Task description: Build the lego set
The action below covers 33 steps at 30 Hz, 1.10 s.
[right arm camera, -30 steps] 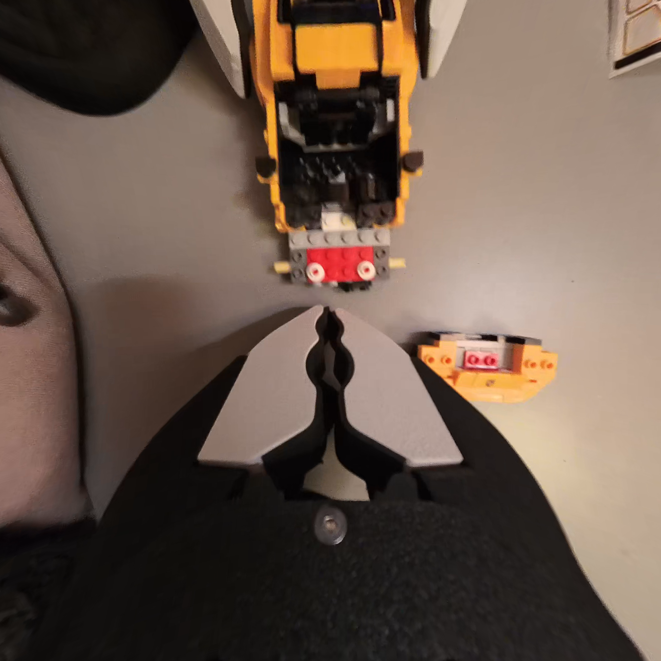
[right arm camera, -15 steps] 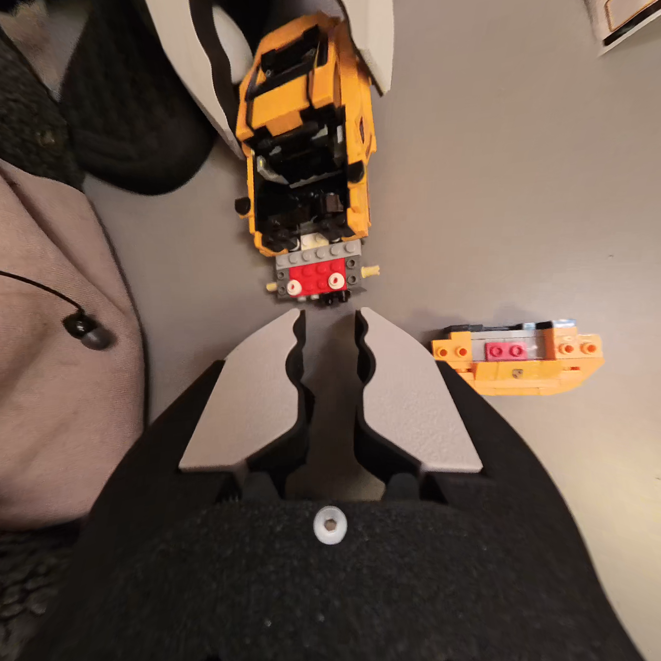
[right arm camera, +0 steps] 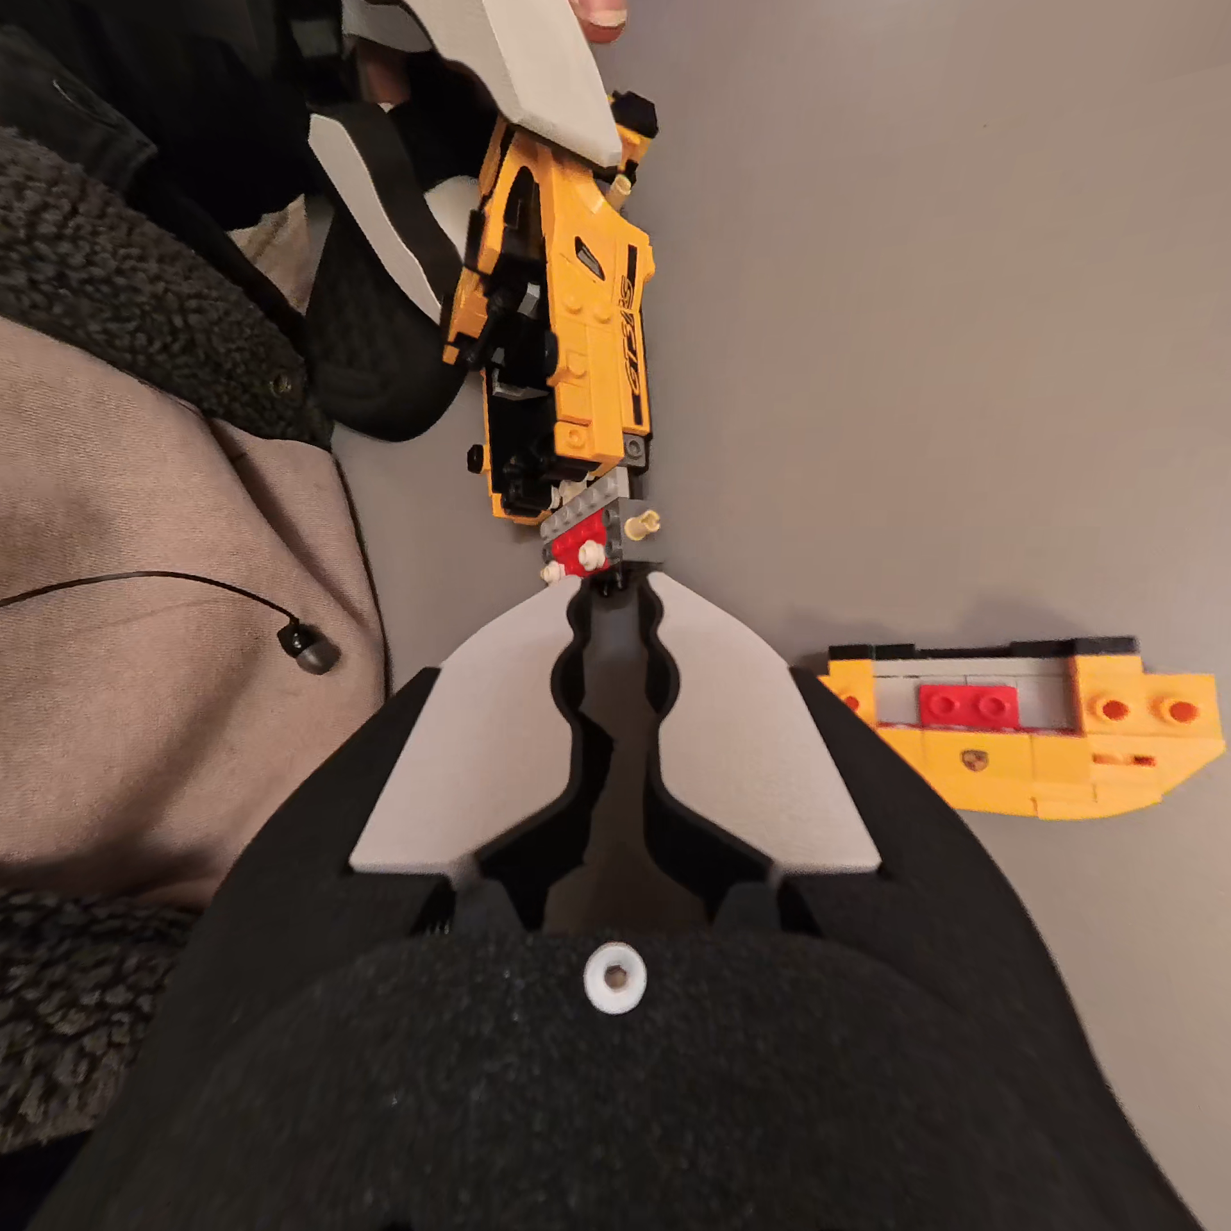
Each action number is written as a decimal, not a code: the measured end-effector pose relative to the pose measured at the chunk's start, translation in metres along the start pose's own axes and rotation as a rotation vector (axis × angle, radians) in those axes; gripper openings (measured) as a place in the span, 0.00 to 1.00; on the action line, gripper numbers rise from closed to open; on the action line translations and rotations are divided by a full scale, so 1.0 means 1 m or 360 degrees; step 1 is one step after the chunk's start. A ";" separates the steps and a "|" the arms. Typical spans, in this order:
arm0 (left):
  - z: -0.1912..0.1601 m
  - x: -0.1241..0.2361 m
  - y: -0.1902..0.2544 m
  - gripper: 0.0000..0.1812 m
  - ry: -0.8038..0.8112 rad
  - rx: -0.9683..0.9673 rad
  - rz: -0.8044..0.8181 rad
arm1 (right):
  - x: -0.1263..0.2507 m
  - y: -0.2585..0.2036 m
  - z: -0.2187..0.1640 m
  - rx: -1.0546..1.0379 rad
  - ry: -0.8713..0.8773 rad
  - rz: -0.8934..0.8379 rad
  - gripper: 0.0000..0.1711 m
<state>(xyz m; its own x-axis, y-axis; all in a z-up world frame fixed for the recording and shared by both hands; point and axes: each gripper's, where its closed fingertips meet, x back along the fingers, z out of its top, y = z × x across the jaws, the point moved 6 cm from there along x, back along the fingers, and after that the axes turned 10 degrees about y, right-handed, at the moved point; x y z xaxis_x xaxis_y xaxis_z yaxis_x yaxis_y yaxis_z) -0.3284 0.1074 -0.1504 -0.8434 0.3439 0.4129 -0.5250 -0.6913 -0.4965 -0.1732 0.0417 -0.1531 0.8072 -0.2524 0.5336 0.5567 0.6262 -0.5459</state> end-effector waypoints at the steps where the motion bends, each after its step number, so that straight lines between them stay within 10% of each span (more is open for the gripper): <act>1: 0.000 0.000 0.000 0.44 0.0006 -0.0007 -0.0002 | -0.001 0.000 0.000 -0.0014 -0.0006 0.0035 0.07; 33: -0.016 0.012 -0.009 0.44 0.0008 0.0245 0.0026 | 0.018 0.011 0.000 -0.0304 0.0071 0.0274 0.04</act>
<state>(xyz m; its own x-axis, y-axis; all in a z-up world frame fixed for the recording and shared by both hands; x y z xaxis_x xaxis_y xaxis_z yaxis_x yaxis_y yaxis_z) -0.3358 0.1276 -0.1531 -0.8524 0.3347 0.4017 -0.4877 -0.7859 -0.3801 -0.1521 0.0438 -0.1495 0.8987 -0.1890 0.3957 0.4340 0.5129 -0.7406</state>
